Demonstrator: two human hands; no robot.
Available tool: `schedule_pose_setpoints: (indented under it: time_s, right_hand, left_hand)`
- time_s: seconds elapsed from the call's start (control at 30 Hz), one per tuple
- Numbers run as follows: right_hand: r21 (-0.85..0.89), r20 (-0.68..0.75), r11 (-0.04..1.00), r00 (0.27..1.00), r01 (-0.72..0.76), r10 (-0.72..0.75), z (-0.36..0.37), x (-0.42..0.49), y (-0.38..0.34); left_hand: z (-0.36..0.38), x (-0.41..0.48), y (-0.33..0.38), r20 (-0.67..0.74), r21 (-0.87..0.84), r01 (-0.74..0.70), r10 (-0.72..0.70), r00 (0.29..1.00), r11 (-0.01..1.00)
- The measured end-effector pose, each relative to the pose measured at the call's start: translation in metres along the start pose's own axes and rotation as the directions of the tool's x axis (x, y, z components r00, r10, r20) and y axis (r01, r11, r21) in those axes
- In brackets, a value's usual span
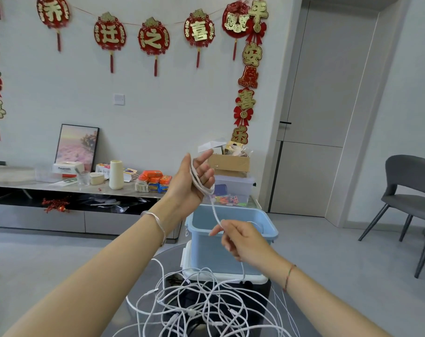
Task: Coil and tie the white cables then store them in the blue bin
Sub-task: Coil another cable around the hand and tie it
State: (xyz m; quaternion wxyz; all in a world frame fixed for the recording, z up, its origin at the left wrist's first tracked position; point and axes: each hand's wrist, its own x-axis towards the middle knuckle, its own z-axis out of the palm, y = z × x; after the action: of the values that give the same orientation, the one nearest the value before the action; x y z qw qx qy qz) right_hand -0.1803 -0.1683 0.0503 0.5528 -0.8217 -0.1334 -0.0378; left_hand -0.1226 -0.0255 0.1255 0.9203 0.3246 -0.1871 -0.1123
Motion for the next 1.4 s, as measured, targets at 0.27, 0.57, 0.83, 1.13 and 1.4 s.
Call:
schedule_pose_setpoints:
  time_s: [0.27, 0.57, 0.83, 1.13, 1.4]
  right_hand:
    - [-0.232, 0.023, 0.956, 0.983, 0.182, -0.181, 0.003, -0.015, -0.023]
    - [-0.215, -0.237, 0.907, 0.882, 0.362, -0.408, -0.044, -0.004, -0.054]
    - [0.144, -0.351, 0.954, 0.915, 0.263, -0.199, -0.049, 0.004, -0.048]
    - [-0.019, -0.169, 0.997, 0.982, 0.078, -0.080, -0.025, 0.010, -0.002]
    - [-0.336, 0.064, 0.933, 0.991, 0.132, -0.117, -0.006, -0.020, 0.011]
  left_hand:
    - [-0.016, 0.004, -0.012, -0.010, 0.730, -0.155, 0.237, 0.971, 0.666]
    - [-0.018, -0.026, -0.023, 0.184, 0.963, -0.138, -0.191, 0.964, 0.230]
    - [0.014, -0.040, -0.024, 0.371, 0.708, 0.099, -0.487, 0.791, 0.699]
    - [0.014, -0.021, -0.015, 0.315, 0.047, 0.147, -0.154, 0.937, 0.988]
    - [-0.011, 0.004, -0.013, -0.145, 0.373, -0.125, 0.191, 0.971, 0.919]
